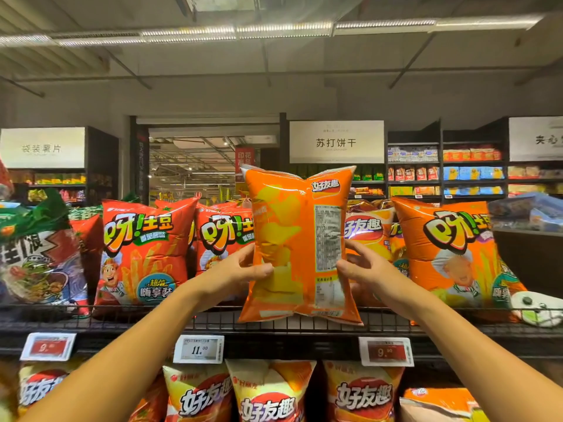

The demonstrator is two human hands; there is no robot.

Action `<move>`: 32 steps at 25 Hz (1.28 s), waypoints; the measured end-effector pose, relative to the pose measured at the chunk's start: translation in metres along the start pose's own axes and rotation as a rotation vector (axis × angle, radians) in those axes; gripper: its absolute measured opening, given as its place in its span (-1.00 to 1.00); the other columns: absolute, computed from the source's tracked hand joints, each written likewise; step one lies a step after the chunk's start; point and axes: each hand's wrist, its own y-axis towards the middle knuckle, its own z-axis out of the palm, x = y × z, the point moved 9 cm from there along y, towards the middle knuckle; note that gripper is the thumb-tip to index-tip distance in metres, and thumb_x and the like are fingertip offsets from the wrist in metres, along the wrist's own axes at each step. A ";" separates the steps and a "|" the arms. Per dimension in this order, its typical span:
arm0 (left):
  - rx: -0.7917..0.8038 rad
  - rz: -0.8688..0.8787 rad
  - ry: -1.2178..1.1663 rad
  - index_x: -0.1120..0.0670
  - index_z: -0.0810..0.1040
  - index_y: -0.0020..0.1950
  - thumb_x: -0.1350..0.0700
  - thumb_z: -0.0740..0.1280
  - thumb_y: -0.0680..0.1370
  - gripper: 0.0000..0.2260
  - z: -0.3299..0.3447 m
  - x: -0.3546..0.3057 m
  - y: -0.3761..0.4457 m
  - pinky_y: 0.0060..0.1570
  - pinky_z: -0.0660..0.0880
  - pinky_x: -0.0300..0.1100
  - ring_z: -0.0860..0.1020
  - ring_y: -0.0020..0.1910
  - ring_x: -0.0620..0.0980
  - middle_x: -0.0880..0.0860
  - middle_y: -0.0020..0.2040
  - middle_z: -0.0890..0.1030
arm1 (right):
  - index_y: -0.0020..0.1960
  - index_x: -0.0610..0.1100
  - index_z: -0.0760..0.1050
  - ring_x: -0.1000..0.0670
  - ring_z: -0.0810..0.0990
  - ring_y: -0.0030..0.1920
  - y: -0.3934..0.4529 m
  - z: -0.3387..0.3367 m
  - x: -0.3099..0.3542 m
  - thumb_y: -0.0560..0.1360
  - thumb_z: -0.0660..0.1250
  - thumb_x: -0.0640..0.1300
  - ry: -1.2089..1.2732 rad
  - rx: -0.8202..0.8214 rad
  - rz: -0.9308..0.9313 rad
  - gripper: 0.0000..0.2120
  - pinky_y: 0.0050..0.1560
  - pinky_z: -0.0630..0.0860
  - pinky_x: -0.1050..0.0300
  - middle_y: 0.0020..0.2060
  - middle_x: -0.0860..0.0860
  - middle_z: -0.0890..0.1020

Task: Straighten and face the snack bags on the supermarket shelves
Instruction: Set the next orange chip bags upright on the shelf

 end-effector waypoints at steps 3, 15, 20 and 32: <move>-0.002 0.039 0.137 -0.22 0.38 0.32 -0.09 0.60 0.21 -0.27 -0.004 -0.008 -0.001 0.09 0.54 -0.32 0.57 0.22 -0.21 -0.29 0.21 0.60 | 0.30 0.31 0.37 0.28 0.56 0.22 -0.003 -0.006 0.007 0.31 0.58 0.06 -0.107 0.021 -0.056 -0.35 0.05 0.57 0.31 0.17 0.33 0.61; -0.126 0.206 0.428 -0.26 0.39 0.25 0.11 0.63 0.27 -0.32 -0.013 -0.021 0.011 0.21 0.33 -0.43 0.44 0.25 -0.39 -0.39 0.18 0.53 | 0.48 0.04 0.28 0.23 0.46 0.34 -0.006 -0.007 0.024 0.36 0.56 0.03 -0.391 -0.020 -0.286 -0.22 0.28 0.43 0.10 0.31 0.37 0.49; -0.111 0.170 0.367 -0.23 0.39 0.26 0.05 0.61 0.25 -0.33 -0.013 -0.023 0.005 0.13 0.40 -0.44 0.50 0.24 -0.30 -0.39 0.16 0.56 | 0.45 0.09 0.34 0.19 0.49 0.34 -0.005 -0.006 0.024 0.39 0.55 -0.04 -0.333 0.006 -0.270 -0.30 0.27 0.47 0.11 0.30 0.29 0.55; -0.087 0.080 0.151 -0.01 0.49 0.31 -0.34 0.49 0.29 -0.29 -0.005 -0.016 0.000 -0.32 0.52 -0.37 0.66 -0.15 -0.21 -0.13 0.01 0.70 | 0.38 0.02 0.47 0.05 0.65 0.21 -0.003 -0.001 0.020 0.09 0.52 0.47 0.014 -0.035 -0.077 -0.02 -0.03 0.66 0.09 0.22 0.07 0.66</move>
